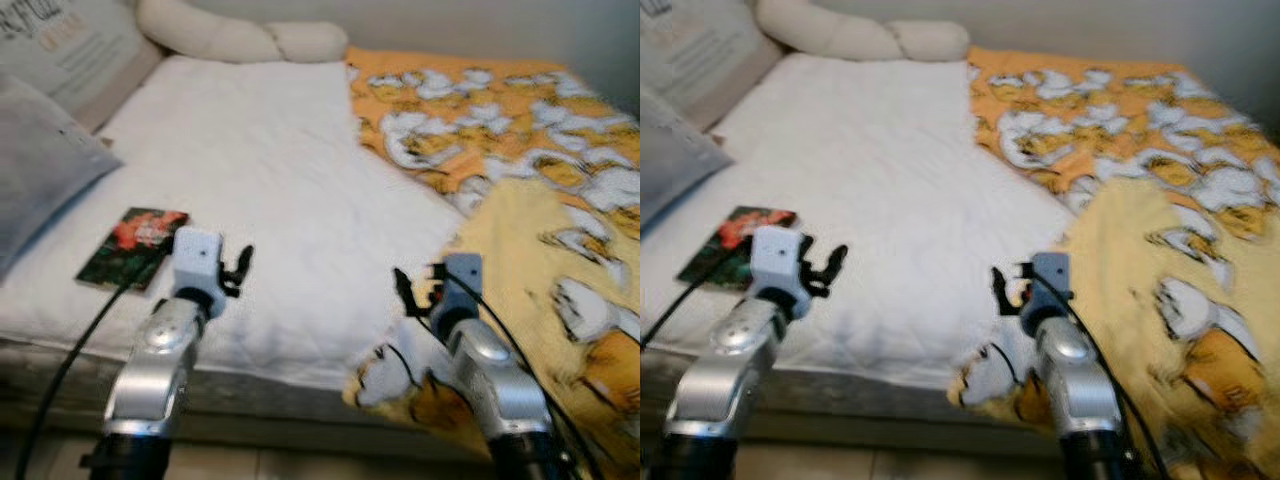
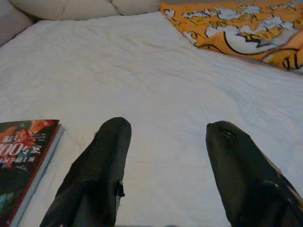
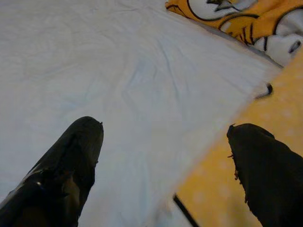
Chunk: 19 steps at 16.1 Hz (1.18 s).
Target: Clean up the room
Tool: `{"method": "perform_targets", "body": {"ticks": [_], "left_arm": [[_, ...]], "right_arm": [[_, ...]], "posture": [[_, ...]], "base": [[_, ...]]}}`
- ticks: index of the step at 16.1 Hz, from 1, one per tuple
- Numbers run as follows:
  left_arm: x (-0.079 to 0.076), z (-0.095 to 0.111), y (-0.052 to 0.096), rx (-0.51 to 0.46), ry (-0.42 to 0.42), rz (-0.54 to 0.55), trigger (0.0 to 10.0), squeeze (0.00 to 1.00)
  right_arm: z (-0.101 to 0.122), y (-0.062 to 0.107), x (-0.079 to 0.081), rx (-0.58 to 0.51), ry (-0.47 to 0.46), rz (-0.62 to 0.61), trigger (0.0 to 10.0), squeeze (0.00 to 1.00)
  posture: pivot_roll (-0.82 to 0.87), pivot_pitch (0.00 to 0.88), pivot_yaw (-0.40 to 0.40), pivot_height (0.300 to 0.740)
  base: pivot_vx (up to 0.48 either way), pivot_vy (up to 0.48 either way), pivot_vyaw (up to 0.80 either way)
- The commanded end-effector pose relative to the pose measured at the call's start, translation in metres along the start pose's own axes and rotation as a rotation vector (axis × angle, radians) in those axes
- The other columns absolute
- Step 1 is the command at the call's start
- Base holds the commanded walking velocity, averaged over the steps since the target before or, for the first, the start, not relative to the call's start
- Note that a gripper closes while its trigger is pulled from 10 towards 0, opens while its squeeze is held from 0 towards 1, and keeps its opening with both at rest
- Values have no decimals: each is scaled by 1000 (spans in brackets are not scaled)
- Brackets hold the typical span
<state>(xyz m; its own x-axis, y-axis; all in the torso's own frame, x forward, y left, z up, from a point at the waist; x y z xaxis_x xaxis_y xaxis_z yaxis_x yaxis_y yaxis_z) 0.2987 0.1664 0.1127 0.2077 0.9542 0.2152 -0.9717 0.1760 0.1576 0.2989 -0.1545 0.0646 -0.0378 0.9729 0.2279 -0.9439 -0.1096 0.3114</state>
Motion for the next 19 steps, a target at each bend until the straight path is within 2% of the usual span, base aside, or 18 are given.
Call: {"method": "perform_targets", "body": {"ticks": [1,7,10,11,14,15,17,18,19], "left_arm": [[5,1,0,-3,-9,11,10000,0],[1,-1,4,4,-16,-5,10000,0],[-5,-8,15,34,-78,-85,10000,0],[-9,-11,19,43,-97,-129,10000,0],[-18,-21,29,89,-187,-348,10000,0],[-18,-22,30,90,-190,-354,10000,0],[-18,-22,30,107,-208,-417,10000,0],[-19,-22,32,117,-225,-467,10000,0],[-20,-23,38,144,-261,-579,10000,0]], "right_arm": [[4,-1,4,-10,3,15,10000,0],[2,2,7,4,19,21,10000,0],[-3,10,3,49,5,17,10000,8],[-6,11,0,60,-8,0,10000,1000],[-24,-4,-14,185,57,-85,10000,1000],[-24,-4,-15,188,59,-86,10000,1000],[-25,-15,-17,222,57,-92,10000,1000],[-27,-21,-17,254,62,-93,10000,1000],[-32,-34,-15,327,61,-85,10000,1000]], "posture": [[99,0,-39,740],[101,0,-47,740],[92,0,-39,740],[90,0,-37,740],[90,0,-22,740],[90,0,-22,740],[98,0,-14,740],[104,0,-10,740],[114,0,-1,740]], "base": [[270,0,-538],[221,0,0],[0,0,0],[0,0,0],[0,0,0],[0,0,0],[0,0,0],[0,0,0],[0,0,0]]}}
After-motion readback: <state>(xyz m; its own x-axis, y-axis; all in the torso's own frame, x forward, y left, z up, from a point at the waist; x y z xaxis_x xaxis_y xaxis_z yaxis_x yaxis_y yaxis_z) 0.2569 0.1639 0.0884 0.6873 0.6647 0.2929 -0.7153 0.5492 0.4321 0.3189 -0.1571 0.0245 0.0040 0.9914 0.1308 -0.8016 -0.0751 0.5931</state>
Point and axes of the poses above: a point about 5 cm out from each wrist's last joint towards the gripper, its own y axis pointing back from the gripper into the wrist, its own z axis along the axis of the wrist's last joint, x = y × z, the point moved 1 cm from there along -y, pointing out of the wrist towards the gripper, and after that the axes turned 8 degrees about -y, right-handed, at the moved point
